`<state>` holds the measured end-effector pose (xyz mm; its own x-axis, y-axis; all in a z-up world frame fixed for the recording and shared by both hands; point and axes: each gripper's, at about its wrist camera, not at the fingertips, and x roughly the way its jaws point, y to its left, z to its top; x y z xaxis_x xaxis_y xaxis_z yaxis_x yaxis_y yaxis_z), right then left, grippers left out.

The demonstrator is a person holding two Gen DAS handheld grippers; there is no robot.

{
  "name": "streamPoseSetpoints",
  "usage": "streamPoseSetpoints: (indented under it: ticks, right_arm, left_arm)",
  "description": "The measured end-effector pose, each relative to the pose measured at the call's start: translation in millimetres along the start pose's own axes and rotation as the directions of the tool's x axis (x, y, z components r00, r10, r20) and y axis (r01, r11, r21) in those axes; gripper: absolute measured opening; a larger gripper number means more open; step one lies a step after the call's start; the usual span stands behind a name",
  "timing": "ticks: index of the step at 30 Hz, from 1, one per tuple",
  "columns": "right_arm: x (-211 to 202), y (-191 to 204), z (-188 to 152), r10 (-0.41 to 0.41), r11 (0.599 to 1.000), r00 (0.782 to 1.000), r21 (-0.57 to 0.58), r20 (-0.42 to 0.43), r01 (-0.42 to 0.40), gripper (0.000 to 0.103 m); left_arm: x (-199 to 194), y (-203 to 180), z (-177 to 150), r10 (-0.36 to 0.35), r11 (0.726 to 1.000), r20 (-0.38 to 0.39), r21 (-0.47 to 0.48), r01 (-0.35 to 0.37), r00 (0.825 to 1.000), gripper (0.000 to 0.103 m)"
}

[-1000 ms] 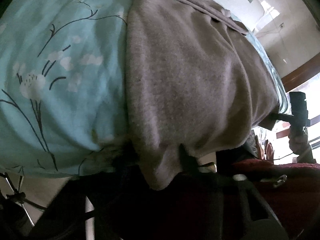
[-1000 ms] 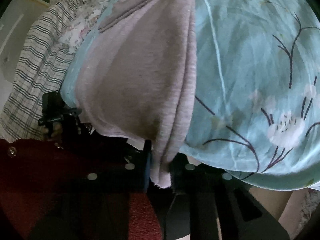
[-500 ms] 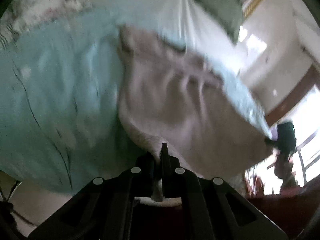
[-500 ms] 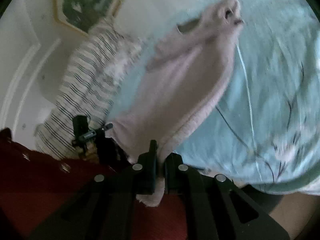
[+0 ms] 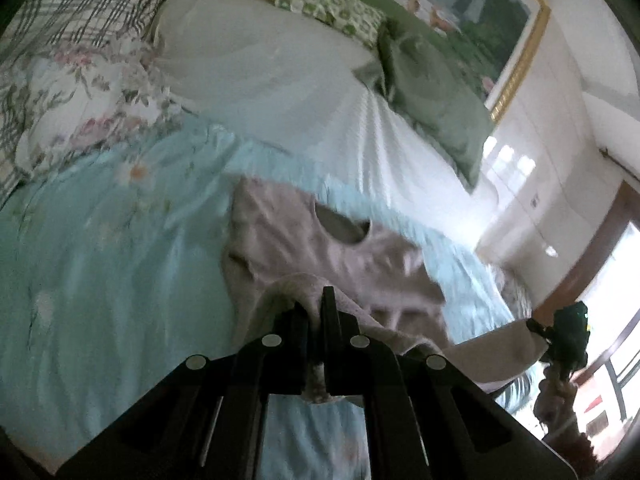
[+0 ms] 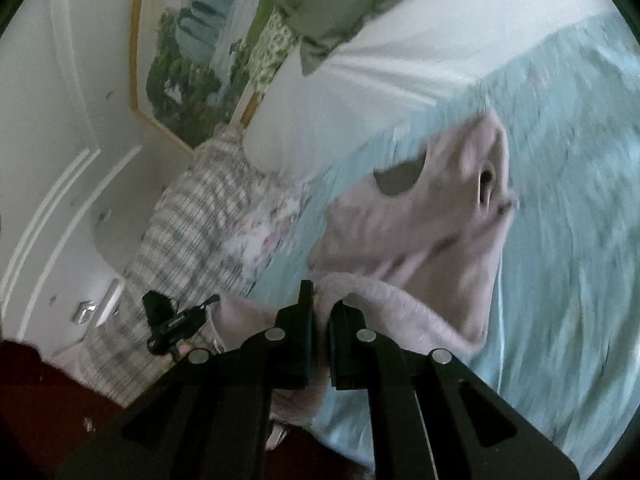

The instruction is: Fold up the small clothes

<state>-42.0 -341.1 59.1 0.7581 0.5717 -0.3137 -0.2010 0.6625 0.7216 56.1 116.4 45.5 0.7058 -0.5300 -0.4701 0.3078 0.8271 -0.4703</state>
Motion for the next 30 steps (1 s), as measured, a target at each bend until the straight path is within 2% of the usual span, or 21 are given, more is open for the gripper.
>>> streamPoseSetpoints:
  ticks: [5,10,11,14,19,22,25,27,28,29,30]
  right_arm:
    - [29,-18,63,-0.129,0.992,0.99,0.0,0.061,0.129,0.007]
    - [73,-52,117,-0.29,0.957,0.955,0.046,0.069,0.287,0.007]
    - [83,-58,123,-0.318,0.948,0.946,0.046,0.064,0.315,0.007]
    - [118,-85,139,-0.435,0.899,0.9,0.055,0.012,0.434,0.007]
    - [154,-128,142,-0.496,0.86,0.866,0.098,-0.063,0.5,0.007]
    - [169,-148,142,-0.513,0.844,0.852,0.117,-0.105,0.523,0.007]
    - [173,-168,142,-0.49,0.842,0.86,0.181,-0.139,0.509,0.008]
    - [165,-176,141,-0.453,0.846,0.88,0.242,-0.143,0.475,0.008]
    - [158,-176,140,-0.437,0.85,0.89,0.265,-0.131,0.456,0.01]
    - [145,-174,139,-0.431,0.852,0.896,0.28,-0.109,0.443,0.014]
    - [137,-170,138,-0.435,0.851,0.896,0.283,-0.091,0.442,0.029]
  left_arm:
    - [55,3,49,0.06,0.998,0.019,-0.003,-0.06,0.998,0.003]
    - [128,11,85,0.131,0.991,-0.007,0.007,-0.131,0.991,0.003]
    - [144,14,90,0.146,0.989,-0.022,0.013,-0.146,0.989,0.003]
    - [197,23,98,0.188,0.982,-0.082,0.029,-0.186,0.979,0.004]
    - [267,41,100,0.258,0.966,-0.162,0.065,-0.251,0.952,0.004]
    - [294,53,97,0.295,0.955,-0.193,0.071,-0.287,0.936,0.004]
    - [318,68,93,0.32,0.947,-0.26,0.072,-0.312,0.911,0.006]
    - [318,72,90,0.303,0.953,-0.277,0.057,-0.299,0.912,0.008]
    - [313,73,89,0.292,0.956,-0.275,0.053,-0.289,0.916,0.013]
    - [305,72,87,0.284,0.958,-0.274,0.05,-0.282,0.919,0.03]
    - [296,71,86,0.28,0.96,-0.267,0.048,-0.277,0.922,0.041]
